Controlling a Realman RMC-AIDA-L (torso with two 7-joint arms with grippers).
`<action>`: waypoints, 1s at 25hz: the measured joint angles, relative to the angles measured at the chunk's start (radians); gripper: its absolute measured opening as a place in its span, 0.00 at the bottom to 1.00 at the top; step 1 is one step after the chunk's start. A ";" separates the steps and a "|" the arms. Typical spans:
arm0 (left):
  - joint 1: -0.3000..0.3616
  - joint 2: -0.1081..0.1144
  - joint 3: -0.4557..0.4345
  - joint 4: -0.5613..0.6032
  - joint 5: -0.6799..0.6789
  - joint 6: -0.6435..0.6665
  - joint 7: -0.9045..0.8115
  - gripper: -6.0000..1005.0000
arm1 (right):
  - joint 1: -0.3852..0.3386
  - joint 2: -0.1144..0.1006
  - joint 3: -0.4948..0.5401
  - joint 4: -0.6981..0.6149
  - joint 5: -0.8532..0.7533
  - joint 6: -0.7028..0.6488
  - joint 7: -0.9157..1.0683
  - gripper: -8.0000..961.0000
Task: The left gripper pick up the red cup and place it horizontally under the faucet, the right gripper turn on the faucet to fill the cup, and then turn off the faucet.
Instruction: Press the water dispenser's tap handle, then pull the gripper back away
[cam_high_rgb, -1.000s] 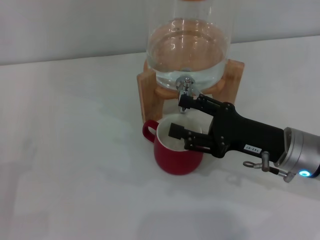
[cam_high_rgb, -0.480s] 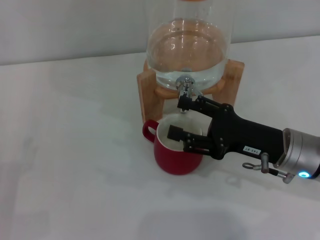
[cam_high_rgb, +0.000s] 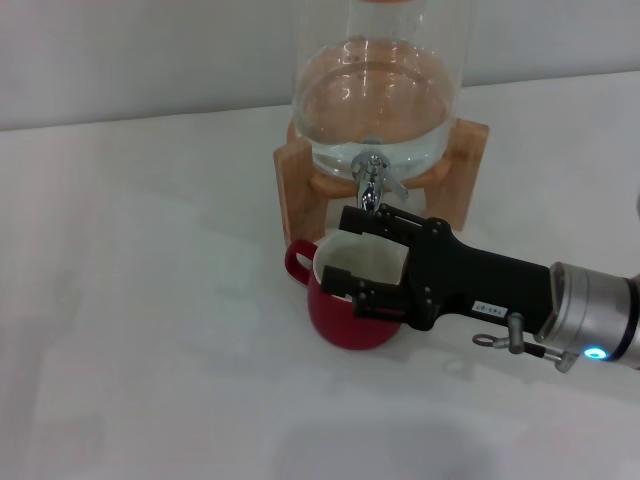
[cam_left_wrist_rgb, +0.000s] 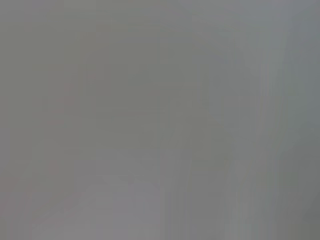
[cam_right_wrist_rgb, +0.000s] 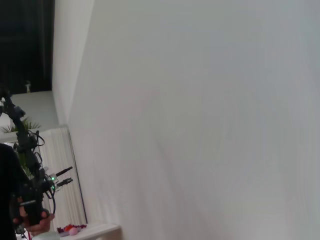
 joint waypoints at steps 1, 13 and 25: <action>-0.001 0.000 0.001 0.000 0.000 0.000 0.000 0.87 | 0.003 0.000 0.000 0.000 0.000 0.008 0.001 0.86; -0.001 0.002 0.003 0.000 0.001 0.004 0.000 0.87 | 0.026 0.000 0.006 0.000 0.008 0.034 0.007 0.86; -0.013 0.002 0.003 0.000 0.001 0.013 0.000 0.87 | 0.005 -0.008 0.011 -0.012 0.013 0.034 0.007 0.86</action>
